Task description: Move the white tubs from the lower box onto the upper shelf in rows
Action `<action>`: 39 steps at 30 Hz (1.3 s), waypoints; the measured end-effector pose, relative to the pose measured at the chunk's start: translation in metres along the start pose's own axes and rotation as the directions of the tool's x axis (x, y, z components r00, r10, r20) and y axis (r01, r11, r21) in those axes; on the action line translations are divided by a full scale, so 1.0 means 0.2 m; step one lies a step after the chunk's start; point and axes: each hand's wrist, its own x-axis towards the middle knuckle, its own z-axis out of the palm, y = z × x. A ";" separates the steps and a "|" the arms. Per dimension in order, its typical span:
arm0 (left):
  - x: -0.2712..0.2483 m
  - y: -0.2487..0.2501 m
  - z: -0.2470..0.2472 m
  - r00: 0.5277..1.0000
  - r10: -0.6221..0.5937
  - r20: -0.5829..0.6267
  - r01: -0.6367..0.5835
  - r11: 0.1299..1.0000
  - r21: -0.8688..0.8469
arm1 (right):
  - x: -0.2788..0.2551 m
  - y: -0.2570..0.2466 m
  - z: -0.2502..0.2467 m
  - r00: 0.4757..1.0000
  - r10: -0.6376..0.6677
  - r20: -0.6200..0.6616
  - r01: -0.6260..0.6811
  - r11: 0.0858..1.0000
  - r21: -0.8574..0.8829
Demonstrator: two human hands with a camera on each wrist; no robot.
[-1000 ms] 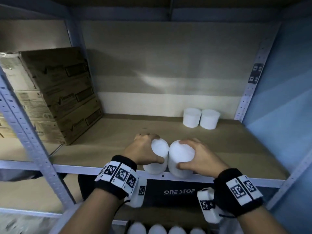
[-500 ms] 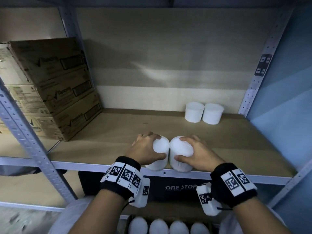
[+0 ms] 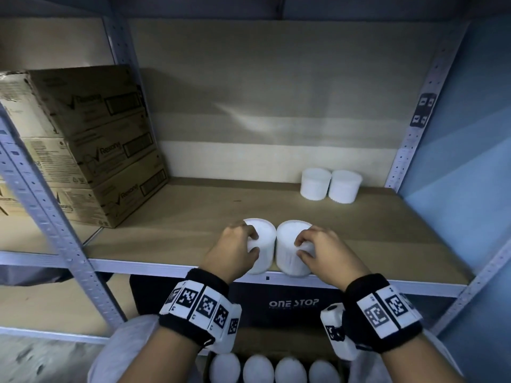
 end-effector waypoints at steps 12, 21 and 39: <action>0.13 -0.07 0.05 0.999 -0.027 -0.040 0.026 0.999 -0.034 | 0.15 0.03 0.05 0.997 0.031 -0.076 -0.027 0.998 0.052; 0.41 -0.11 0.06 0.998 -0.063 -0.019 0.062 0.998 -0.026 | 0.43 0.08 0.09 0.993 0.091 -0.078 -0.082 0.990 0.118; 1.04 -0.20 0.15 0.997 -0.080 0.004 0.080 0.996 -0.037 | 0.99 0.21 0.11 0.974 0.184 -0.129 -0.173 0.981 0.090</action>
